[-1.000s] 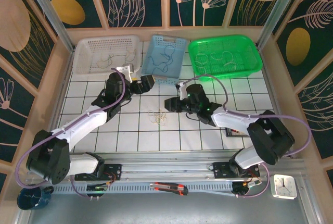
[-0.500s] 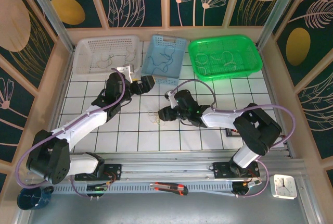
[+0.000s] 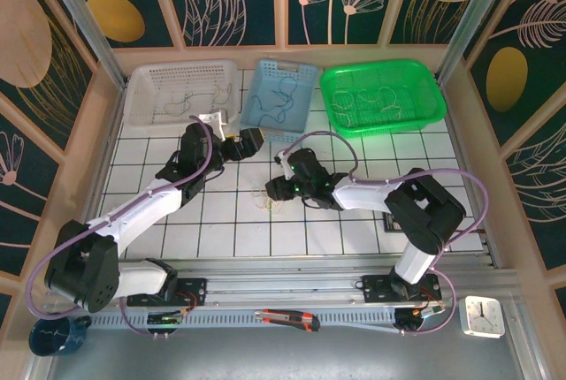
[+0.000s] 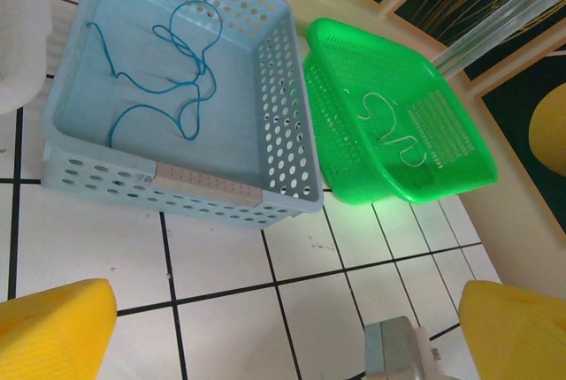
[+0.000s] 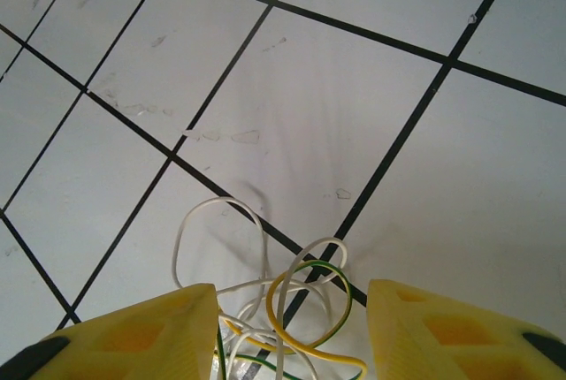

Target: Untangle the cables

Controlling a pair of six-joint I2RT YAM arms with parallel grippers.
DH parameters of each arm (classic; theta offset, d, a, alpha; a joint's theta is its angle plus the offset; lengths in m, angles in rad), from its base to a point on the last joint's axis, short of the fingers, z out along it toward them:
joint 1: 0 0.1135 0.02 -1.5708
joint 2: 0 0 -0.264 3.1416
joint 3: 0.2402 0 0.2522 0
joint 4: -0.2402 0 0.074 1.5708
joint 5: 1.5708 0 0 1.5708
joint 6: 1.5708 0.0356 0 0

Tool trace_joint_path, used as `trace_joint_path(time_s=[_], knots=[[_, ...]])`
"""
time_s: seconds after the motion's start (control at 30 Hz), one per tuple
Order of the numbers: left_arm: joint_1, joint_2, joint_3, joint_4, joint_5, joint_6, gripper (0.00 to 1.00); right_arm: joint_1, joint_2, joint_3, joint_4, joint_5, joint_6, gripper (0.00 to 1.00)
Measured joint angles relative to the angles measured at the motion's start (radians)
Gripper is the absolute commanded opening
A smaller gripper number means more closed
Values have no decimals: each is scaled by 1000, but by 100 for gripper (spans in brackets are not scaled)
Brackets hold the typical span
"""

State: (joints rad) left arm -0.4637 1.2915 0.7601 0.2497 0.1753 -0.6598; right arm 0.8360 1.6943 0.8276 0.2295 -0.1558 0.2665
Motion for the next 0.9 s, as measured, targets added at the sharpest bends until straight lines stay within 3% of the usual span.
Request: trace_joint_path(time_s=[0.23,0.5,0.9], knots=[[0,0,-1,0,0,0,99,-6,10,0,-10,15,-6,18],[0,0,-6,1,0,0,99,-53,0,-28,-11,34,0,0],[0,0,-21,9,1,-5,99,-108,-156,-82,-26,31,13,0]])
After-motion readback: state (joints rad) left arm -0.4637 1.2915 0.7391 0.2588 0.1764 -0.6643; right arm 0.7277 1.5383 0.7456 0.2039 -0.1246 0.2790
